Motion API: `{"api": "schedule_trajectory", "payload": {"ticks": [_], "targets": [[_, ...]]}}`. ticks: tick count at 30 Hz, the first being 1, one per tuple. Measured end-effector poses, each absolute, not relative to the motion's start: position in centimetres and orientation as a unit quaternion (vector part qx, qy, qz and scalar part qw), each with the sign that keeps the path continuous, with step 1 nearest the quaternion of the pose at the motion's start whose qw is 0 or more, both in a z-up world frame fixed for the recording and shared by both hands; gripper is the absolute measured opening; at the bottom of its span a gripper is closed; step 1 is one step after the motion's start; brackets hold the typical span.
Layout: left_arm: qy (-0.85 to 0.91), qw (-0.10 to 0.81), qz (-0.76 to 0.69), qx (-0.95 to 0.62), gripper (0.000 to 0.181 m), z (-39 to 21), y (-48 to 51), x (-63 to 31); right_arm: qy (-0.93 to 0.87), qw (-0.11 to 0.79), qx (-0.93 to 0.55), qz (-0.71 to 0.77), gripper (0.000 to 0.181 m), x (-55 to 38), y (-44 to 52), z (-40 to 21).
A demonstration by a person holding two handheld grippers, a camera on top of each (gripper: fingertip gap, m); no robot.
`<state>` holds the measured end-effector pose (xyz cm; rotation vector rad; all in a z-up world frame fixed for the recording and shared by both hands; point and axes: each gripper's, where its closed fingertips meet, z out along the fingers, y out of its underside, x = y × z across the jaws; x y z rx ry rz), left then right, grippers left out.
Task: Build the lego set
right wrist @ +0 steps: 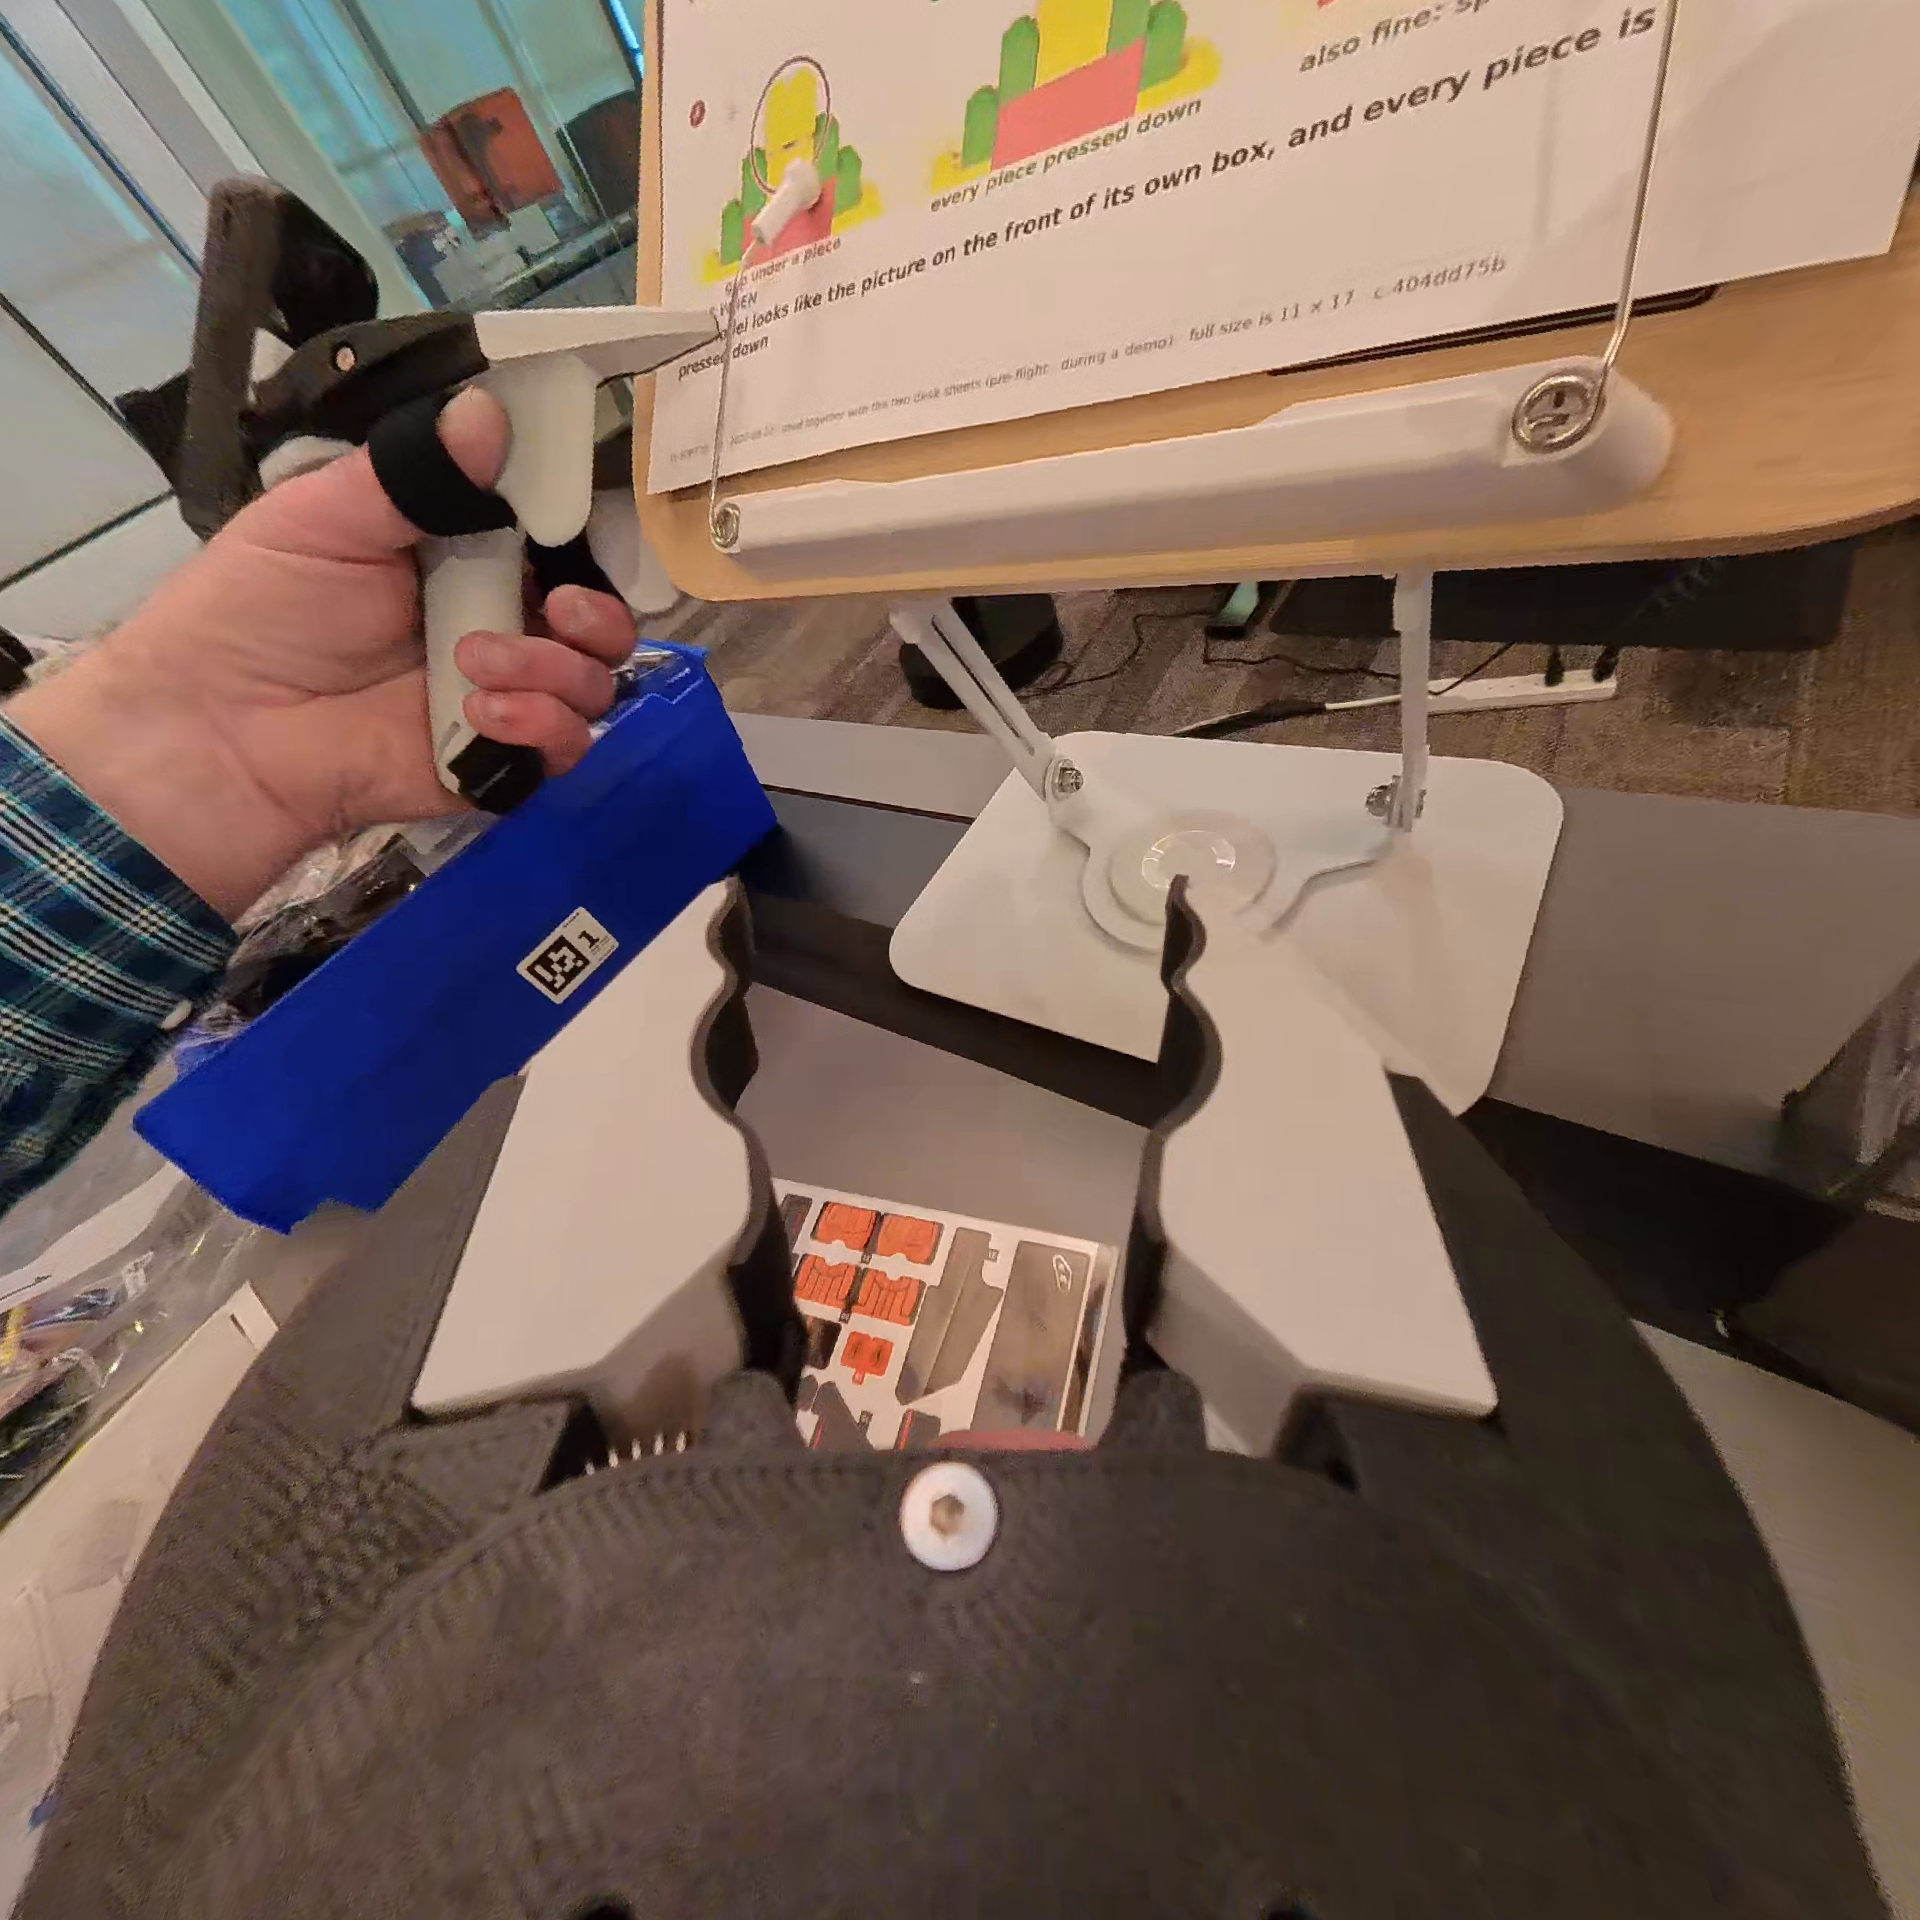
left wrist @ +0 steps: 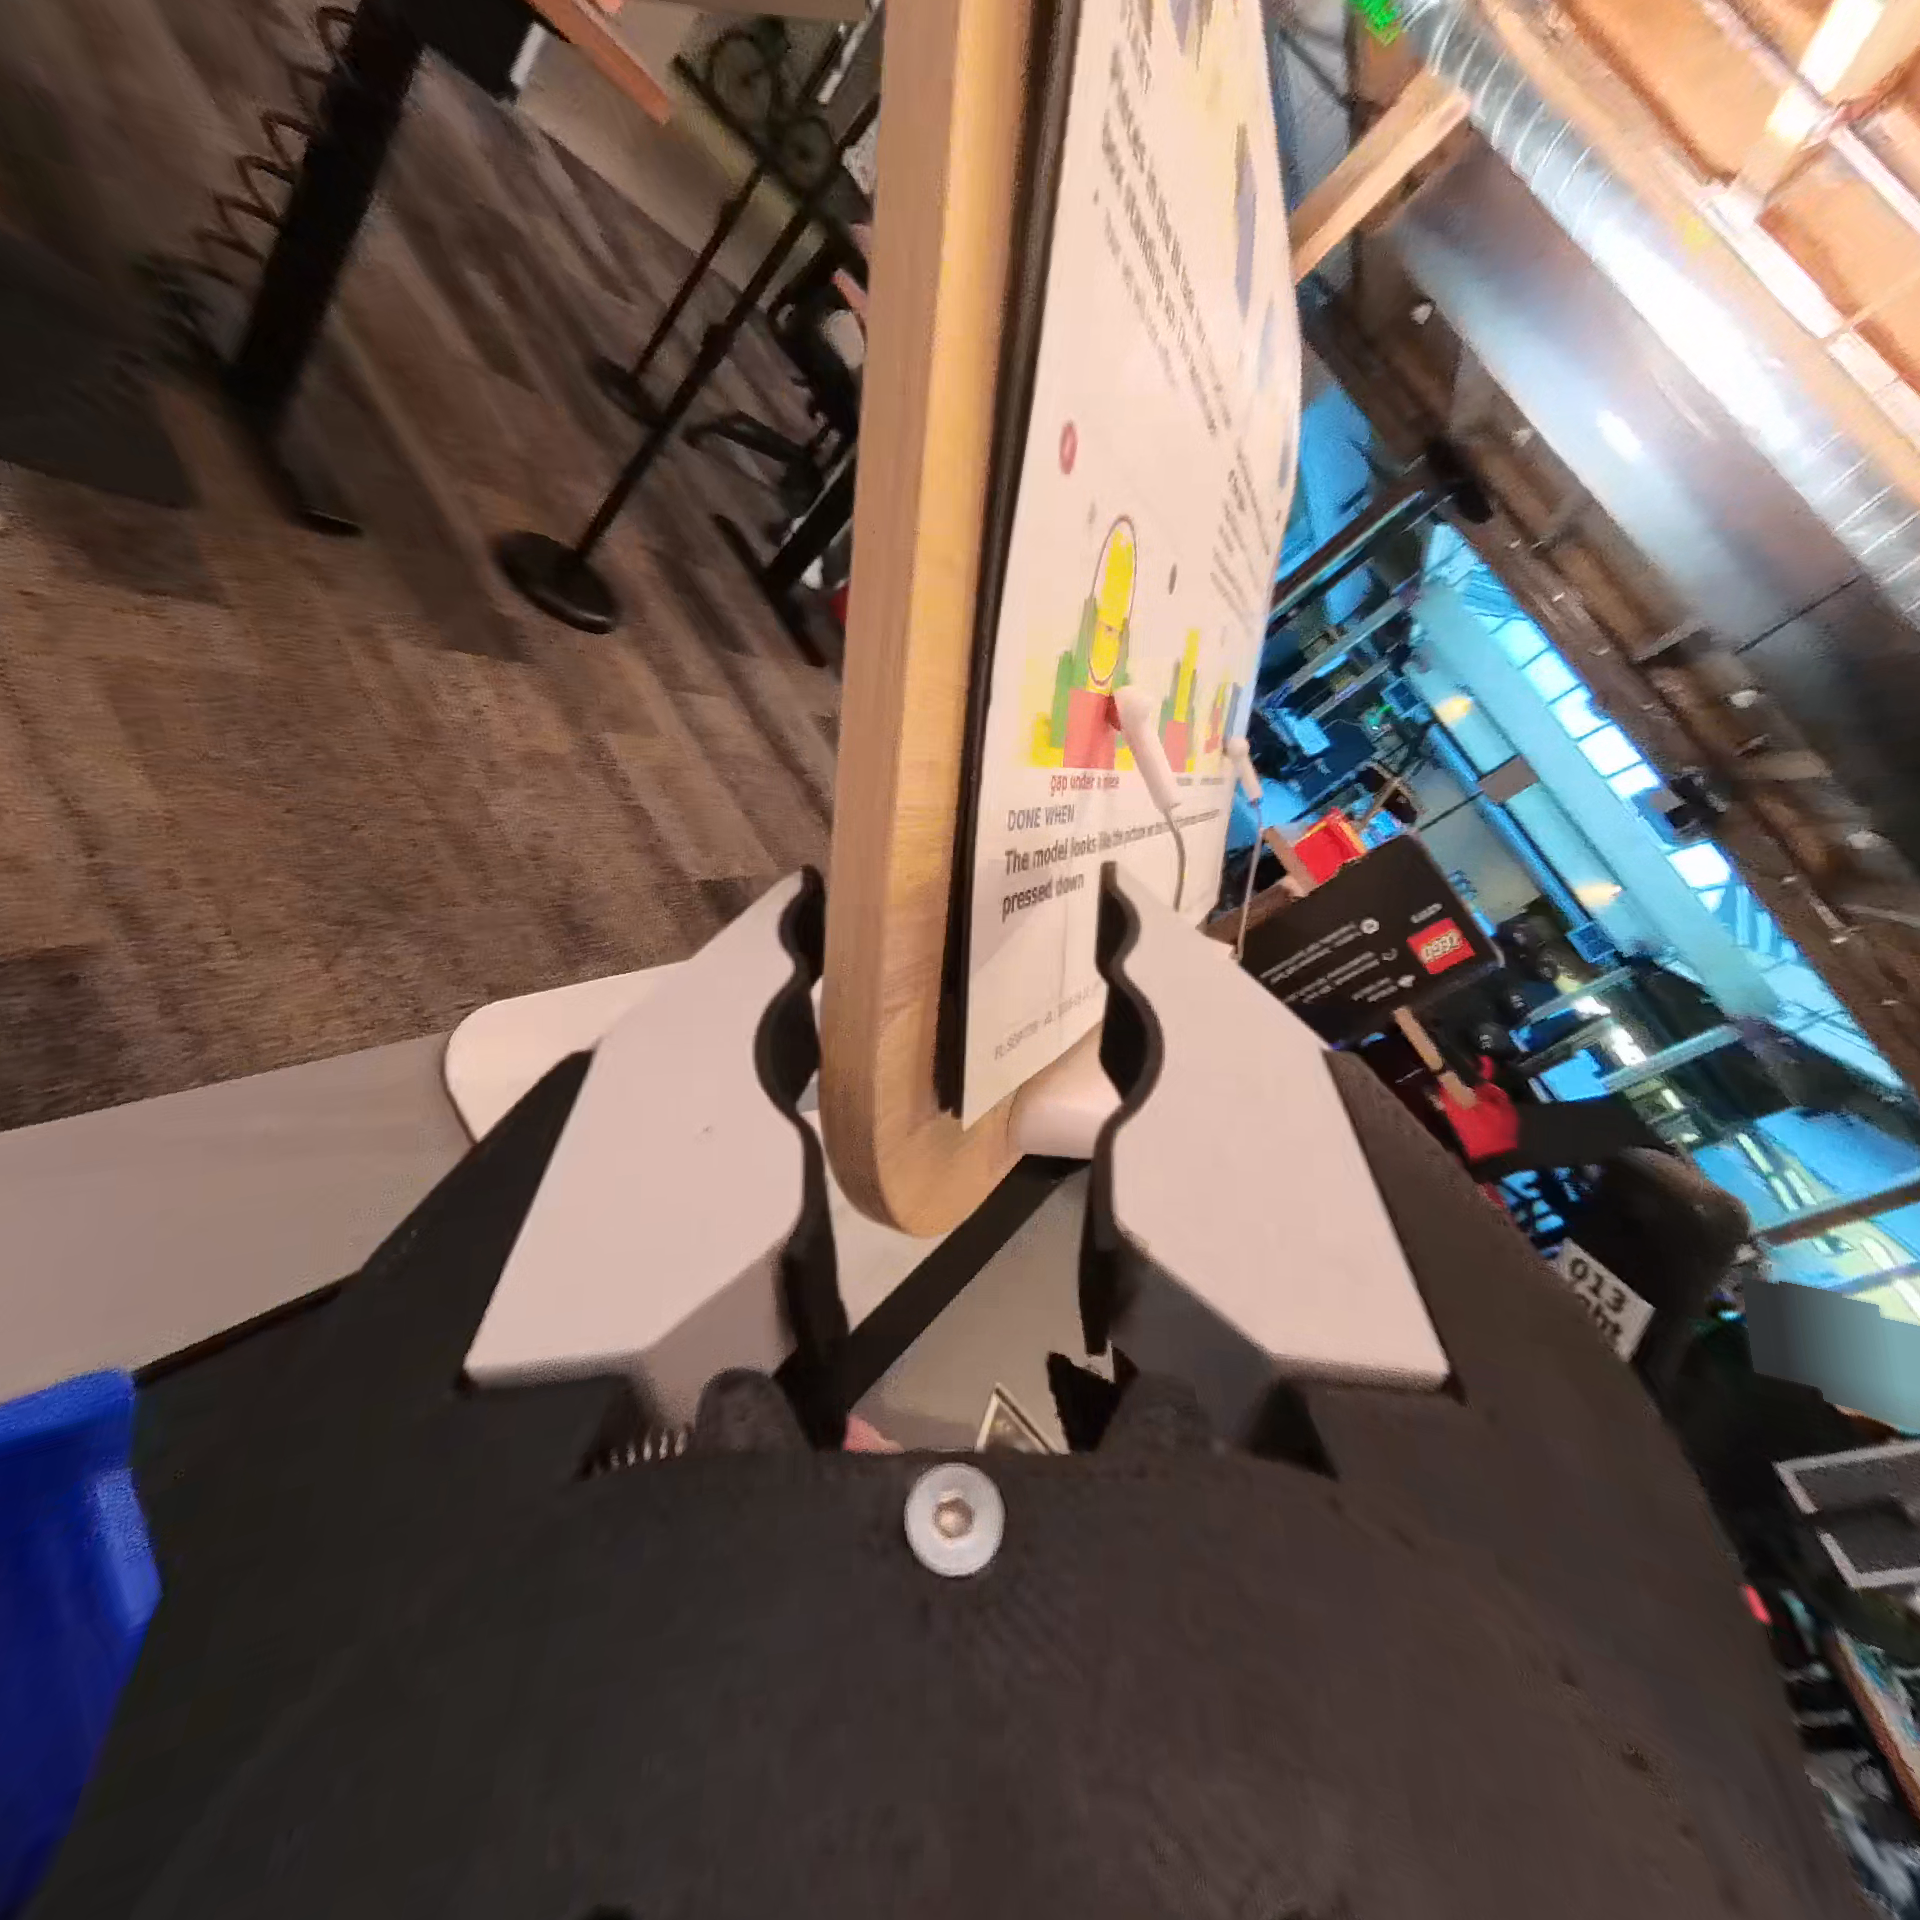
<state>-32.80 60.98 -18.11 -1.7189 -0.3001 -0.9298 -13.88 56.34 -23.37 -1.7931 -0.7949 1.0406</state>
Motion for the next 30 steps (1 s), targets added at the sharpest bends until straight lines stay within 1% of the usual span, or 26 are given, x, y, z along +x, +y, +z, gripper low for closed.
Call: {"api": "schedule_trajectory", "payload": {"ticks": [2, 5, 8, 12, 30], "targets": [[-0.141, 0.557, -0.407, -0.710, 0.036, -18.2, 61.2, -33.2, -0.317, 0.440, -0.726, 0.423, 0.075, -13.9, 56.7, -23.6], [-0.154, 0.567, -0.440, -0.679, 0.029, -17.9, 61.1, -33.4, -0.315, 0.443, -0.724, 0.425, 0.069, -13.6, 57.1, -23.4], [-0.144, 0.558, -0.493, -0.651, 0.018, -17.6, 60.2, -32.7, -0.319, 0.447, -0.724, 0.418, 0.067, -13.2, 57.4, -23.5], [-0.121, 0.572, -0.515, -0.627, 0.010, -17.1, 59.3, -31.3, -0.305, 0.450, -0.724, 0.424, 0.063, -12.6, 58.3, -23.1], [-0.133, 0.599, -0.473, -0.632, 0.010, -16.9, 56.0, -28.5, -0.307, 0.447, -0.726, 0.423, 0.057, -10.1, 58.2, -23.1]]}}
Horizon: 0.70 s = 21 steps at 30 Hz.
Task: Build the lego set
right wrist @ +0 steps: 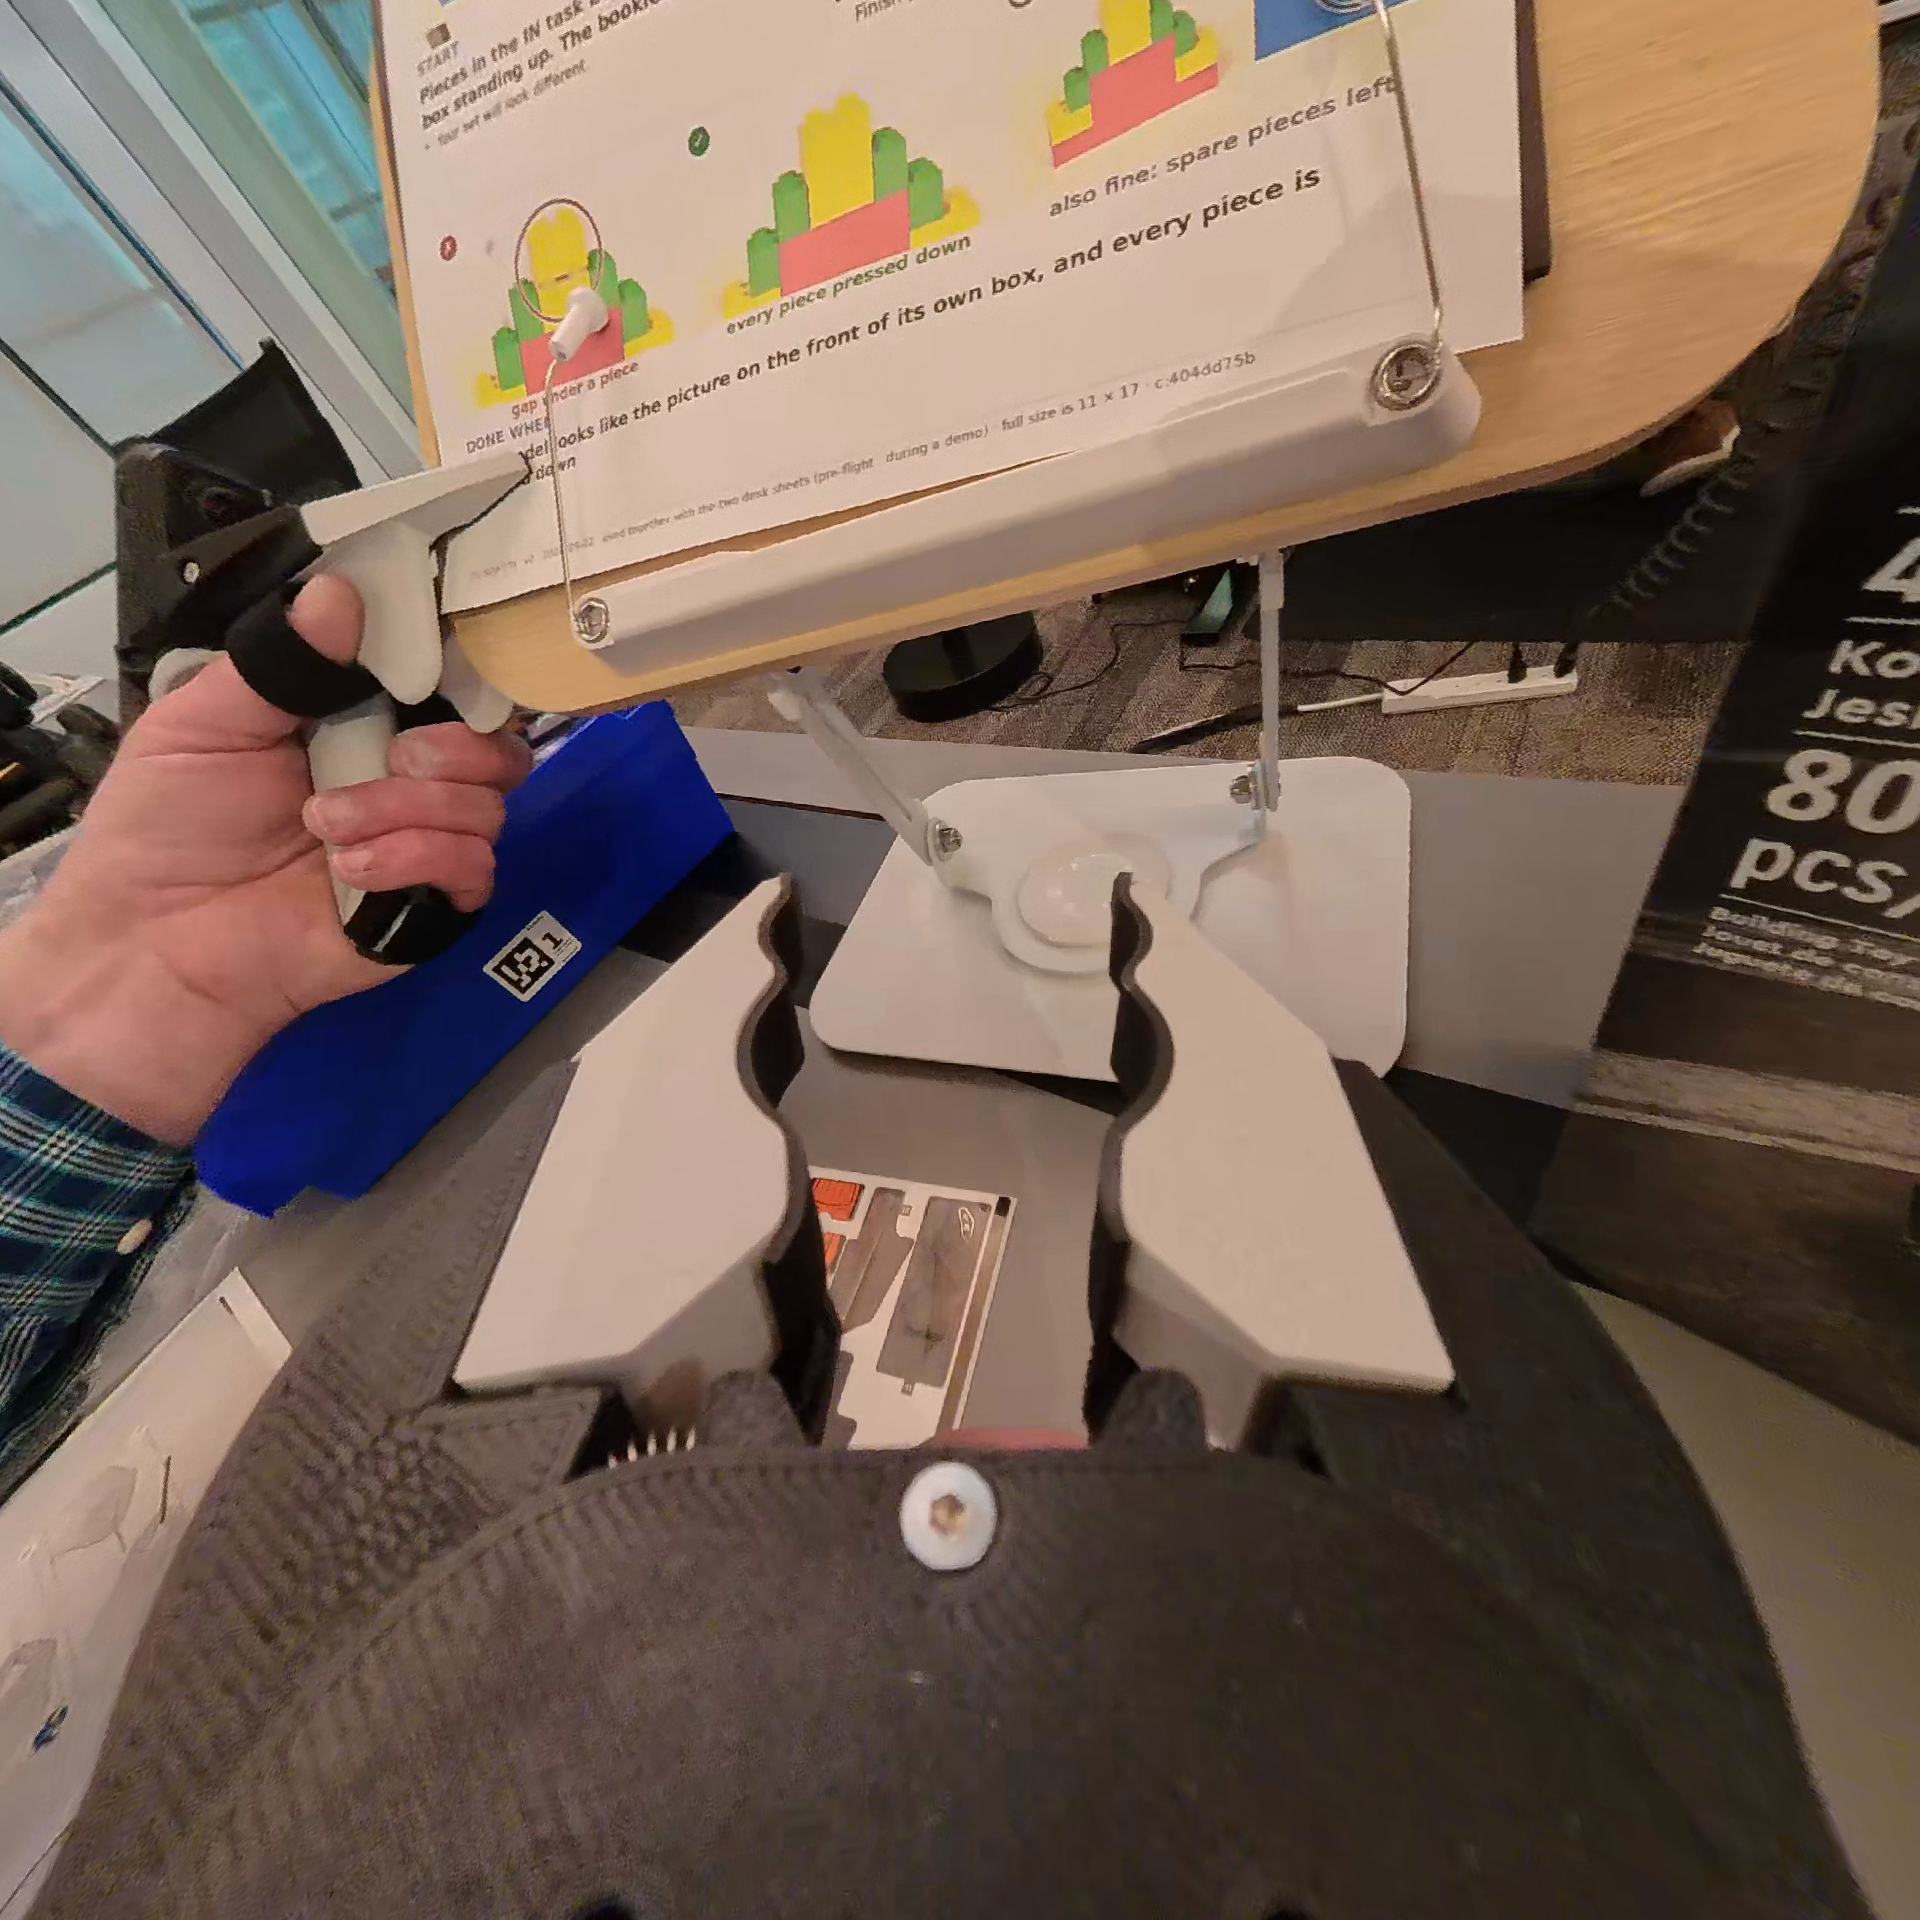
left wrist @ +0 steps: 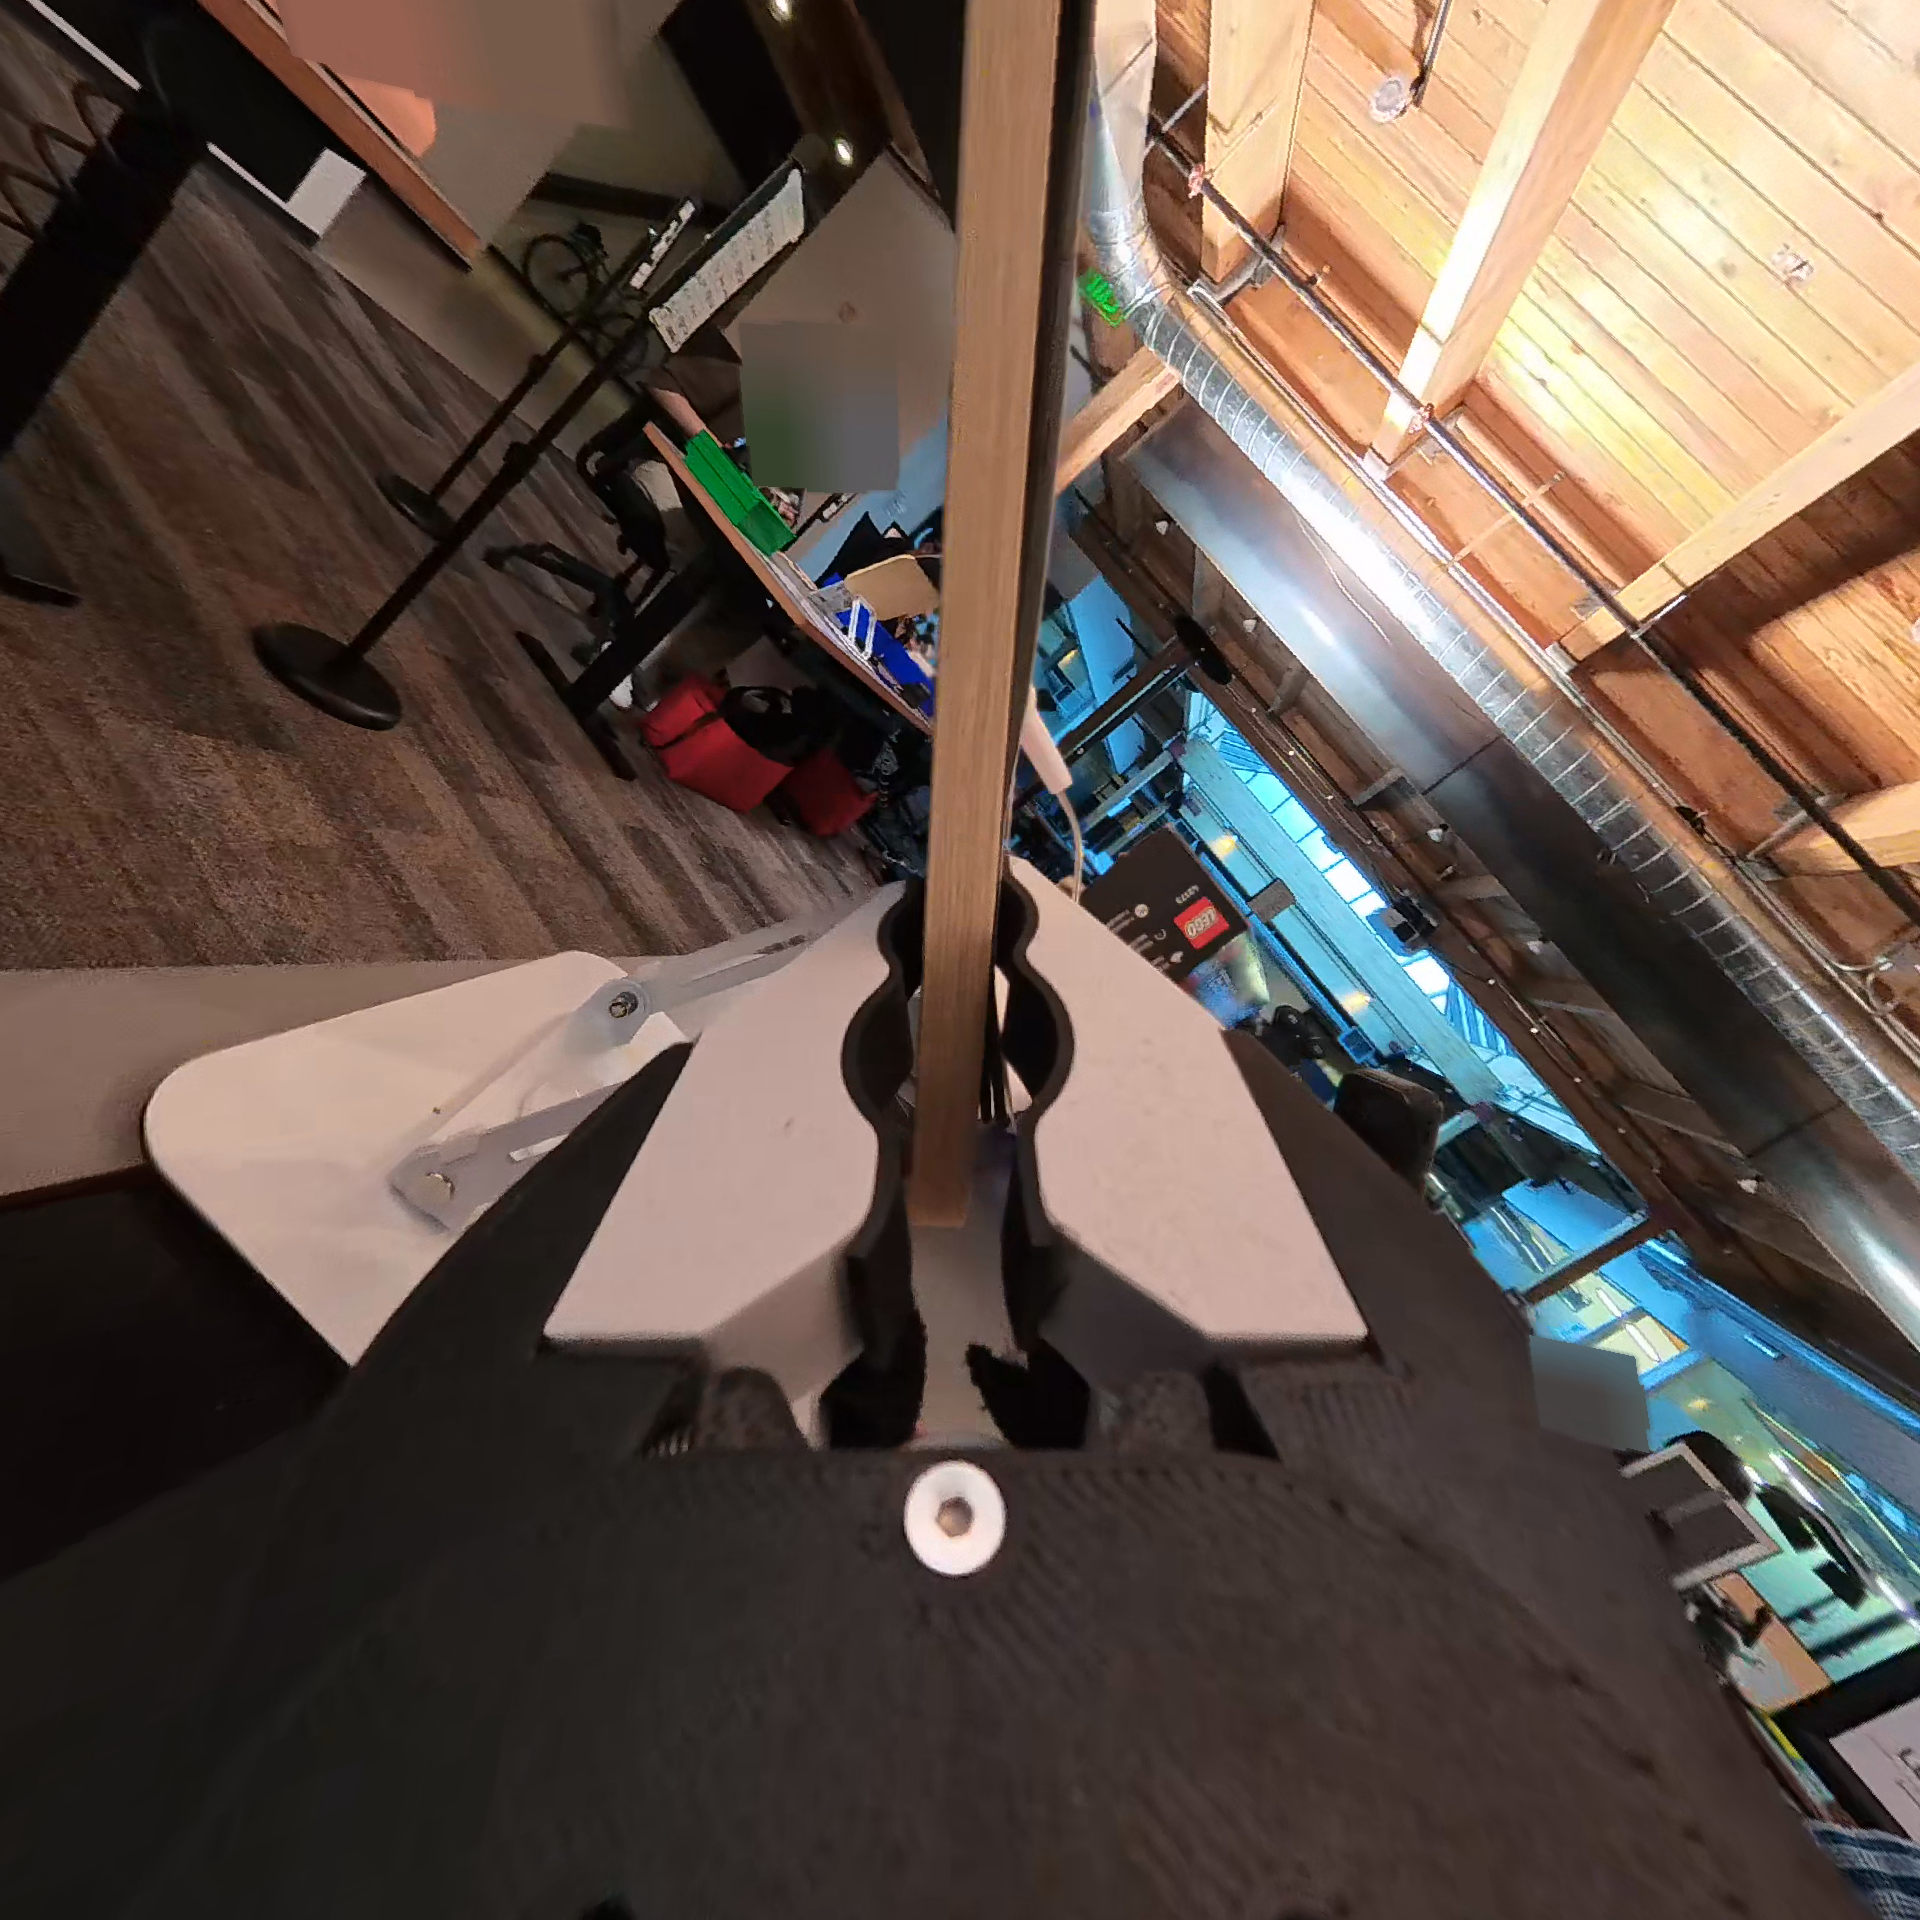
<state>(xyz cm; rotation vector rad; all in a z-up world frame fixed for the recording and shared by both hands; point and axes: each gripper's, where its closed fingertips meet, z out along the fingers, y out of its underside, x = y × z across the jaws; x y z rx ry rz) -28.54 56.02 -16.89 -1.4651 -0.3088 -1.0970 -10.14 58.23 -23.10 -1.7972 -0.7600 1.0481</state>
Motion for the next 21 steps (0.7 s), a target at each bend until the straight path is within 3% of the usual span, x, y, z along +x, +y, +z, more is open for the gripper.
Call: {"api": "schedule_trajectory", "payload": {"ticks": [8, 14, 21], "targets": [[-0.123, 0.602, -0.458, -0.642, 0.009, -17.1, 52.4, -27.4, -0.311, 0.444, -0.720, 0.433, 0.058, -9.6, 57.9, -22.8], [-0.098, 0.591, -0.447, -0.665, 0.010, -17.1, 50.0, -26.7, -0.280, 0.433, -0.714, 0.474, 0.070, -9.3, 58.3, -22.1], [-0.118, 0.601, -0.452, -0.648, 0.009, -17.1, 49.0, -27.5, -0.243, 0.363, -0.725, 0.533, 0.069, -10.9, 58.5, -23.6]]}}
